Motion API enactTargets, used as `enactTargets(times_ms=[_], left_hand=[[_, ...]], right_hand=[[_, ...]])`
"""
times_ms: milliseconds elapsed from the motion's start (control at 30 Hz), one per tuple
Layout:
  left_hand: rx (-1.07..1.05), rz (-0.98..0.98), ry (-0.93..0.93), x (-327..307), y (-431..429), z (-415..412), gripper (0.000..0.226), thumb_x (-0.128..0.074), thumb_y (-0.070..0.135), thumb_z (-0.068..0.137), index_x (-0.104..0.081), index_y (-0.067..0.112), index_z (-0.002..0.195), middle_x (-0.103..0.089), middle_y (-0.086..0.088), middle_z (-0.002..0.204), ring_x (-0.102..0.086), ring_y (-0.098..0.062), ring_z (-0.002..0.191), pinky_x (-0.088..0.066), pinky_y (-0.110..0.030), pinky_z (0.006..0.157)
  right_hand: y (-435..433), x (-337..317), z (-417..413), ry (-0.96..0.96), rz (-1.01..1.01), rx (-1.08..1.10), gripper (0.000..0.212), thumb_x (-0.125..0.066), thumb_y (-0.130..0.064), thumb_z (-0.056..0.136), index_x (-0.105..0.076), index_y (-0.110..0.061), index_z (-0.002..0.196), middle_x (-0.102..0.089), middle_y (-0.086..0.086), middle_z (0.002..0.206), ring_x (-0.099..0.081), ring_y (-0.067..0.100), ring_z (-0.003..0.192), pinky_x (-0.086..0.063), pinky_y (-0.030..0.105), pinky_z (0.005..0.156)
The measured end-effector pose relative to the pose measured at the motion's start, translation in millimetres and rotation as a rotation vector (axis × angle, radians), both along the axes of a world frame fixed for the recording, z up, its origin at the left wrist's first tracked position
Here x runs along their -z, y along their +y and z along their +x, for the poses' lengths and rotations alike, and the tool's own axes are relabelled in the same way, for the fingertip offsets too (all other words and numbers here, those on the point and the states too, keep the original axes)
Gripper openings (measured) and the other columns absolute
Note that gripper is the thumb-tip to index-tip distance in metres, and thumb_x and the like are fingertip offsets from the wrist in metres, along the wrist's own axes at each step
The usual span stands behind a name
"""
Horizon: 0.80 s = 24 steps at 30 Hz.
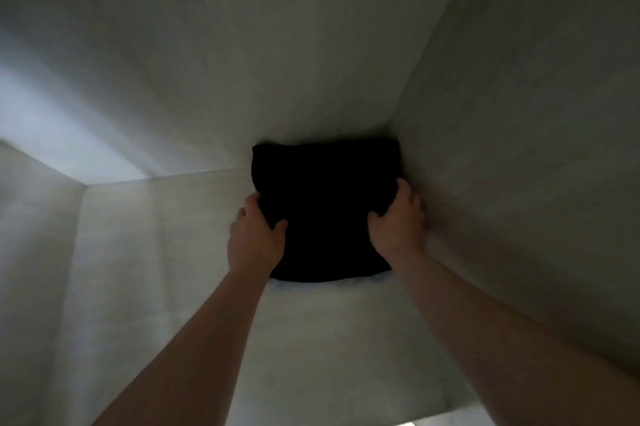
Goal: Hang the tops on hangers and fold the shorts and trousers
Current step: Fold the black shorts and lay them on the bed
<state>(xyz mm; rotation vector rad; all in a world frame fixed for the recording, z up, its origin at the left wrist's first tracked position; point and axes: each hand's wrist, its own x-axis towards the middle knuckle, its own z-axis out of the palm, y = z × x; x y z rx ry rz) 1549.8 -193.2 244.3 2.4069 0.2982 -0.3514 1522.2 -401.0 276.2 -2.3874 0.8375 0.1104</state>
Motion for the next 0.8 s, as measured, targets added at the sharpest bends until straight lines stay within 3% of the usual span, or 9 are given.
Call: enactTargets(times_ms=[67, 133, 267, 333, 467, 733, 800], left_hand=[[0.018, 0.127, -0.122, 9, -5, -11, 0.07, -0.066, 0.024, 0.089, -0.034, 0.019, 0.151, -0.041, -0.016, 0.148, -0.039, -0.042, 0.133, -0.038, -0.056, 0.103], [0.131, 0.154, -0.272, 22, -11, -31, 0.067, -0.062, 0.027, 0.09, -0.035, 0.026, 0.152, -0.029, -0.011, 0.16, -0.027, -0.038, 0.144, -0.032, -0.057, 0.11], [0.368, 0.243, -0.121, 64, -10, -66, 0.066, -0.036, 0.059, 0.097, -0.023, 0.036, 0.158, -0.006, -0.001, 0.168, -0.005, -0.031, 0.154, -0.021, -0.057, 0.12], [0.391, 0.271, -0.126, 79, -6, -68, 0.071, -0.03, 0.064, 0.094, -0.028, 0.032, 0.157, -0.013, -0.005, 0.167, -0.01, -0.034, 0.153, -0.023, -0.059, 0.118], [0.381, 0.294, -0.218, 94, -10, -48, 0.068, -0.037, 0.063, 0.094, -0.038, 0.03, 0.153, -0.026, -0.01, 0.164, -0.021, -0.038, 0.15, -0.025, -0.062, 0.116], [0.373, 0.314, -0.243, 110, -14, -21, 0.067, -0.032, 0.067, 0.095, -0.028, 0.036, 0.155, -0.018, -0.005, 0.166, -0.015, -0.035, 0.152, -0.014, -0.061, 0.117], [0.388, 0.316, -0.211, 109, -14, -16, 0.069, -0.032, 0.068, 0.095, -0.025, 0.037, 0.156, -0.015, -0.004, 0.167, -0.011, -0.034, 0.152, -0.013, -0.061, 0.118]], right_hand=[[12, 21, -13, 0.072, -0.215, -0.162, 0.086, -0.066, -0.035, 0.088, -0.017, -0.028, 0.158, -0.019, 0.011, 0.162, -0.024, 0.035, 0.145, -0.031, 0.054, 0.111], [23, 43, -32, 0.072, -0.314, -0.311, 0.082, -0.058, -0.048, 0.091, -0.013, -0.038, 0.159, -0.011, 0.006, 0.167, -0.015, 0.034, 0.15, -0.027, 0.062, 0.11], [27, 91, -67, 0.223, -0.324, -0.413, 0.068, -0.034, -0.059, 0.095, -0.027, -0.033, 0.158, -0.022, 0.009, 0.166, -0.026, 0.036, 0.149, -0.031, 0.07, 0.107], [26, 108, -73, 0.236, -0.348, -0.442, 0.068, -0.031, -0.059, 0.094, -0.035, -0.03, 0.156, -0.029, 0.012, 0.163, -0.034, 0.037, 0.145, -0.03, 0.072, 0.106], [26, 130, -59, 0.155, -0.418, -0.421, 0.067, -0.032, -0.059, 0.096, -0.031, -0.03, 0.157, -0.024, 0.012, 0.164, -0.03, 0.037, 0.145, -0.02, 0.07, 0.11], [20, 145, -34, 0.098, -0.428, -0.379, 0.068, -0.027, -0.061, 0.096, -0.018, -0.035, 0.158, -0.018, 0.009, 0.165, -0.026, 0.035, 0.144, -0.022, 0.071, 0.108], [20, 144, -32, 0.116, -0.401, -0.372, 0.068, -0.021, -0.063, 0.096, -0.008, -0.038, 0.158, -0.009, 0.005, 0.166, -0.019, 0.033, 0.146, -0.018, 0.072, 0.11]])
